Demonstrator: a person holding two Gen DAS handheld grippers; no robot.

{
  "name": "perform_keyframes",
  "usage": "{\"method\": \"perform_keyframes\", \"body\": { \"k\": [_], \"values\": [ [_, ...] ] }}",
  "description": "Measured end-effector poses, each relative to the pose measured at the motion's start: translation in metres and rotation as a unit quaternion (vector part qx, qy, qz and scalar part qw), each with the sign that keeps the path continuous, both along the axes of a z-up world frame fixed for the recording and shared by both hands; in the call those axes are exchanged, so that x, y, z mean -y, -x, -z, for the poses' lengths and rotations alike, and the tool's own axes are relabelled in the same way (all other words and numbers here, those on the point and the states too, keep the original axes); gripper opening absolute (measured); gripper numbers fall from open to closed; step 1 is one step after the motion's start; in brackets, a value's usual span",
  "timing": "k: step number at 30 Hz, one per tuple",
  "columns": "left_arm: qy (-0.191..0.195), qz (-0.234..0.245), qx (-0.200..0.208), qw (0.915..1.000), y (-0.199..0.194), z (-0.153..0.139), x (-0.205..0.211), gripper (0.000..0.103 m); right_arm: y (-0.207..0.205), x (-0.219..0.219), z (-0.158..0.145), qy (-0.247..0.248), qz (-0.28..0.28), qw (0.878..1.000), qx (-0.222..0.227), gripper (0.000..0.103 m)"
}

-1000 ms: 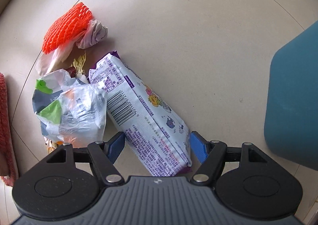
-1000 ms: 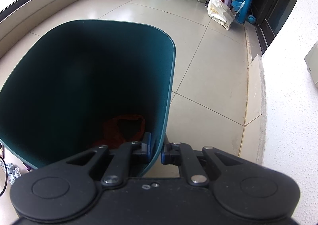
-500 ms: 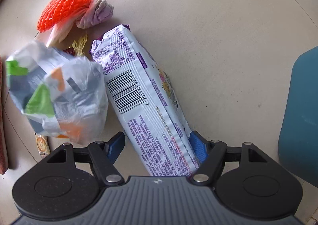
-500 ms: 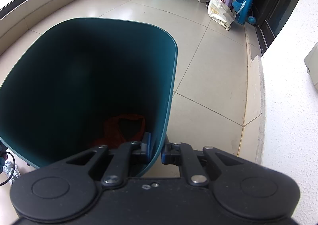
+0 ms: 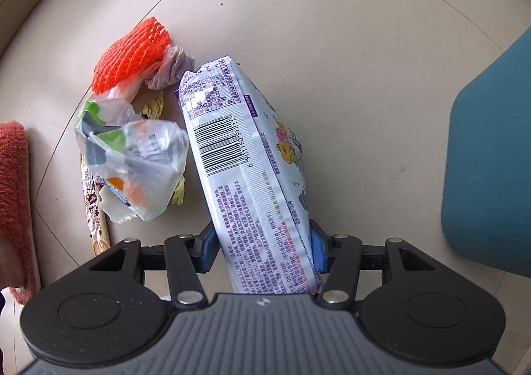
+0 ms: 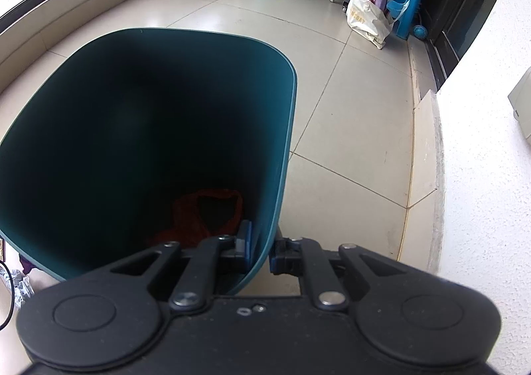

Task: Collect trash
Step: 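Carry the wet-wipes packet over the wastebasket with the left gripper and release it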

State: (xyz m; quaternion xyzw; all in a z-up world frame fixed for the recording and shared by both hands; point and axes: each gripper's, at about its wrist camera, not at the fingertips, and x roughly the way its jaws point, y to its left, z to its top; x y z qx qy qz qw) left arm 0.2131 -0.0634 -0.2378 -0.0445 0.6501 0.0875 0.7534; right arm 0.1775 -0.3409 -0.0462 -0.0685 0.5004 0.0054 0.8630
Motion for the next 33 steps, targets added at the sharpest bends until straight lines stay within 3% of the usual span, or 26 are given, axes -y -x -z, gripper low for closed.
{"method": "perform_keyframes", "body": {
  "k": [8, 17, 26, 33],
  "values": [
    [0.024, 0.051, 0.063, 0.9964, 0.004, -0.082, 0.026, 0.053, 0.002, 0.002, 0.000, -0.002, 0.000, 1.000, 0.005, 0.009],
    [0.017, 0.132, 0.136, 0.9818, 0.011, -0.178, 0.045, 0.053, 0.001, 0.006, 0.002, -0.010, 0.006, 1.000, 0.001, 0.009],
    [0.010, 0.180, 0.180, 0.9670, 0.005, -0.240, 0.062, 0.053, -0.004, 0.010, 0.004, -0.016, 0.010, 1.000, -0.003, 0.009],
    [0.031, 0.231, 0.204, 0.9509, -0.012, -0.277, 0.084, 0.053, -0.006, 0.011, 0.006, -0.015, 0.011, 1.000, -0.004, 0.008]
  ]
}}
